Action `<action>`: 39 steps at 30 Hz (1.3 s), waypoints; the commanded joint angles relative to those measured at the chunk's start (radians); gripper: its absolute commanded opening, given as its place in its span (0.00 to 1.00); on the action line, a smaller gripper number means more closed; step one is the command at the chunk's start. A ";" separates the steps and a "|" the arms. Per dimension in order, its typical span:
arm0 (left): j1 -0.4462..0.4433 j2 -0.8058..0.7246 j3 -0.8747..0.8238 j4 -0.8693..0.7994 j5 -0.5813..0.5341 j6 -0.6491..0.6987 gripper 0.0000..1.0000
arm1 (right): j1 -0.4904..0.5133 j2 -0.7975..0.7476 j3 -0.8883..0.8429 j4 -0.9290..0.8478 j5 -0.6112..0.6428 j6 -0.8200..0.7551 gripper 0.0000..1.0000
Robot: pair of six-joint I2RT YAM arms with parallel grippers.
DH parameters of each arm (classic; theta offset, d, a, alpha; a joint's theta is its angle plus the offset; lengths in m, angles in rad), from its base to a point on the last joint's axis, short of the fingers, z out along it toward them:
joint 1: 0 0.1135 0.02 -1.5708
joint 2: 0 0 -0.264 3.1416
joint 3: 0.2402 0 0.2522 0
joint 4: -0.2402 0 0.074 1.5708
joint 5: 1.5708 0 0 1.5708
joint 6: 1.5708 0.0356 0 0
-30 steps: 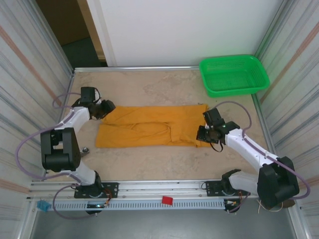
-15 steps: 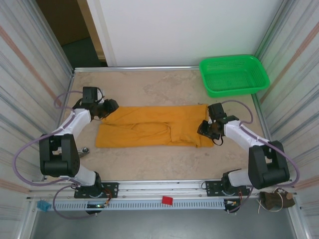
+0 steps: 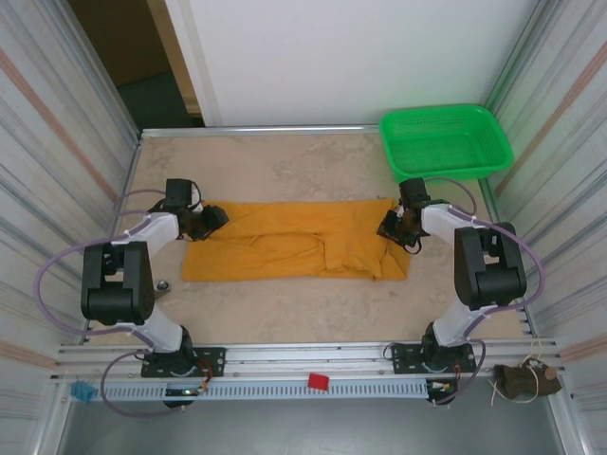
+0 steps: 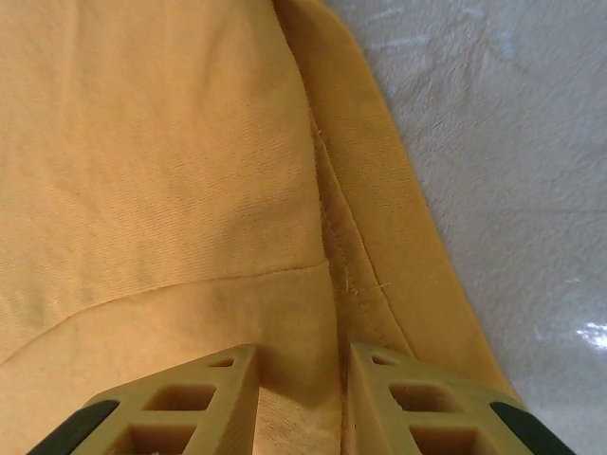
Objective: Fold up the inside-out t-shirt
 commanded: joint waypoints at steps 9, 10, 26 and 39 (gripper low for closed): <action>0.004 0.007 -0.008 0.026 -0.011 -0.008 0.39 | -0.026 -0.005 0.069 -0.029 -0.028 -0.039 0.00; 0.004 0.006 -0.008 0.028 -0.012 -0.006 0.39 | -0.035 -0.023 0.074 -0.039 -0.024 -0.047 0.00; 0.041 -0.138 0.063 -0.076 -0.043 0.032 0.40 | 0.027 -0.227 0.011 -0.111 0.008 -0.047 0.38; 0.105 0.005 0.092 -0.080 -0.060 0.021 0.35 | 0.149 -0.186 -0.170 0.047 -0.010 0.070 0.19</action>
